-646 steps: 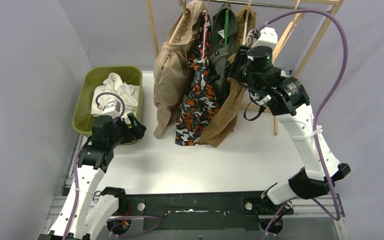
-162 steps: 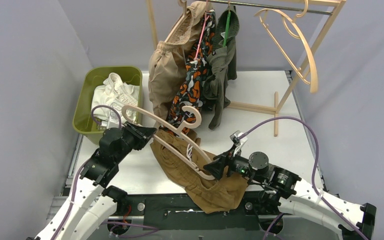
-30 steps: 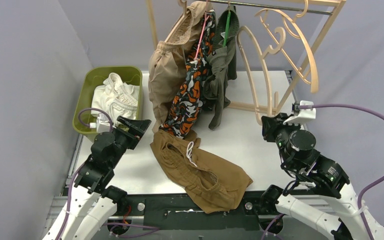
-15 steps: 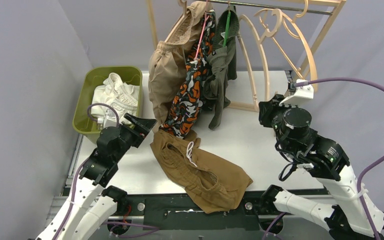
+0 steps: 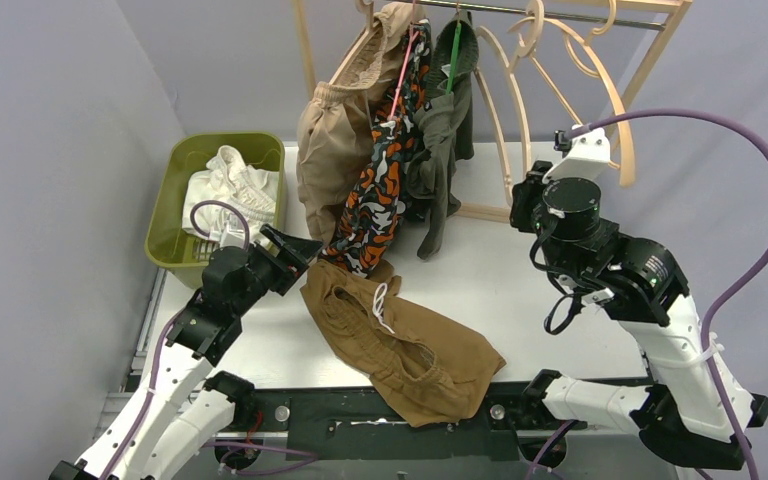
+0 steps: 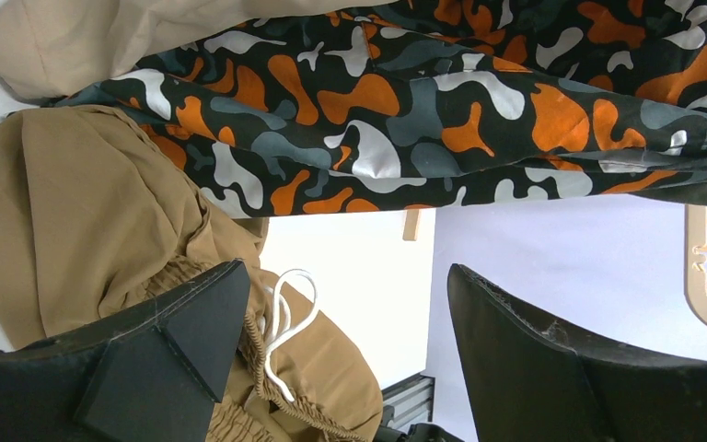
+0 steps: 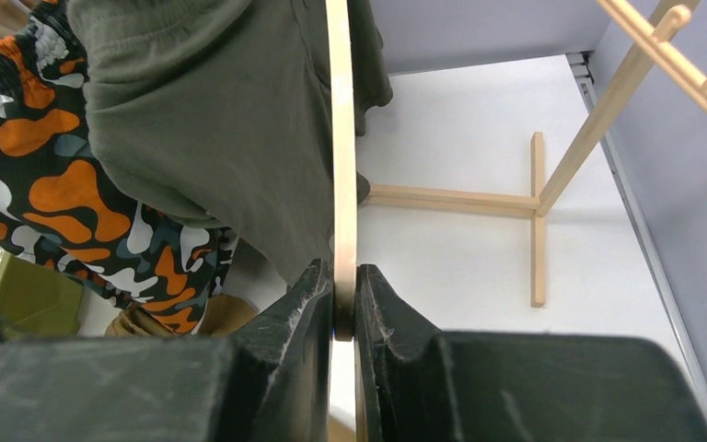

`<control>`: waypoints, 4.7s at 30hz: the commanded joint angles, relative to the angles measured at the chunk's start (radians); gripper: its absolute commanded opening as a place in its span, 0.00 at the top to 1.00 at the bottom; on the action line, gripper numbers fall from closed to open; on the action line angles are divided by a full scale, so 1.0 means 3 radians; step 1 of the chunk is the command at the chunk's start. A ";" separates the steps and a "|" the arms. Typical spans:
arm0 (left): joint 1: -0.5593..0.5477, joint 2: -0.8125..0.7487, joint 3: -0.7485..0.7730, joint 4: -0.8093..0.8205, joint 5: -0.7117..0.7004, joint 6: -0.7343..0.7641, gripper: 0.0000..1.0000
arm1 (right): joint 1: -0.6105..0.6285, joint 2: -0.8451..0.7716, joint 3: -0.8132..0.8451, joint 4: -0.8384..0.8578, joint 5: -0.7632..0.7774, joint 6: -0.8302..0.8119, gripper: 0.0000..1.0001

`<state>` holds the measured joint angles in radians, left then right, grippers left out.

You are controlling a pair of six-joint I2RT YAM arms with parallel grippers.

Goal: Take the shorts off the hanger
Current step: Place the hanger on the clothes rod, then adjust the clothes rod at the center of the board.

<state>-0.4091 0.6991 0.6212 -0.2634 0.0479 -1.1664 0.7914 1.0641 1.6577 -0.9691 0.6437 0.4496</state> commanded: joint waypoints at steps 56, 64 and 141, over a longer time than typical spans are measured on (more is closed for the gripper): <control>0.0024 -0.0258 0.0006 -0.0090 -0.0061 0.0021 0.21 | -0.2311 0.0518 0.0152 0.0269 -0.2379 -0.0753 0.71; 0.0029 -0.0167 0.0107 -0.0112 -0.0035 0.0165 0.21 | -0.2310 -0.0359 -0.0783 0.0655 -0.3062 -0.0531 0.28; -0.1674 0.1250 -0.0437 0.0576 0.0034 -0.0388 0.21 | -0.1792 -0.0754 -0.4102 0.2797 -0.3337 0.1153 0.44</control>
<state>-0.8909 1.0988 0.4942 -0.1322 0.1165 -1.2060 0.0593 1.0222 0.4950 -0.1505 -0.4641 0.6891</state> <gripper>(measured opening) 0.786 0.635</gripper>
